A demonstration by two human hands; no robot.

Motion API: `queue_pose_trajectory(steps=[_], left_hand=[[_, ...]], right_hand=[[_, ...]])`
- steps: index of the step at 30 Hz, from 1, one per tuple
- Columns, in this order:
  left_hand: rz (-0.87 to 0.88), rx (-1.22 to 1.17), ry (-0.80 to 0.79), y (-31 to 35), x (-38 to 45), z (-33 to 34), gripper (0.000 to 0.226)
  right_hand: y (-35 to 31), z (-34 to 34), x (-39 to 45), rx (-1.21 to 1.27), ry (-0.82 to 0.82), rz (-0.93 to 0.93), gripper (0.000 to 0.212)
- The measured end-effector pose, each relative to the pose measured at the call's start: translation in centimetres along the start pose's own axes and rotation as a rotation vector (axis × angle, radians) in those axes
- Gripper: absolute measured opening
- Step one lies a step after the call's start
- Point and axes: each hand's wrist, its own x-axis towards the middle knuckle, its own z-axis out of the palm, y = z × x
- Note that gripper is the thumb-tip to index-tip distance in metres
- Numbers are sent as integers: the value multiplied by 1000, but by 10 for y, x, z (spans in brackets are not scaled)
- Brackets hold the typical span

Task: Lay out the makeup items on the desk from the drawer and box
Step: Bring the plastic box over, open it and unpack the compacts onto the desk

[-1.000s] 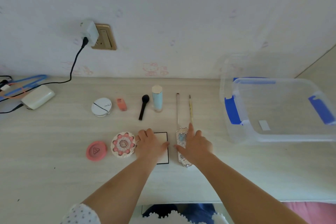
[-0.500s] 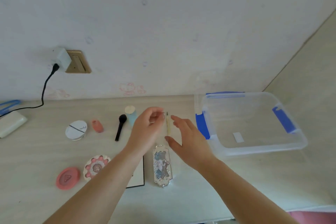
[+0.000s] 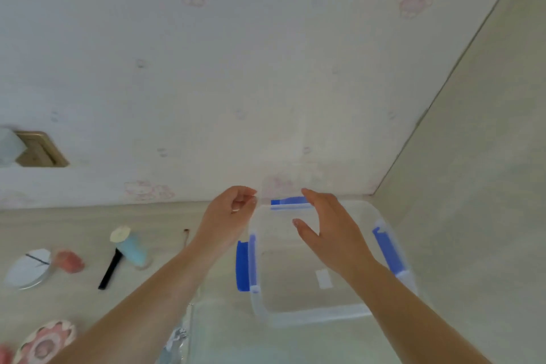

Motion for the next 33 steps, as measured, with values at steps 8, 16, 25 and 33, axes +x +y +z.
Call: queue_pose_trajectory(steps=[8,16,25,33], left_hand=[[-368,4,-25,1,50,37,53],[-595,-92,-128,4,67,50,66],[-563,-46,-142,7,70,57,63],[-437,-308,29,21,50,28,34]], right_hand=[[99,-32,55,-18,26,124,55],[172,-24,101,140,-221,555,86],[180,-18,97,329,-270,643,78],[170,-54,77,609,66,502,40]])
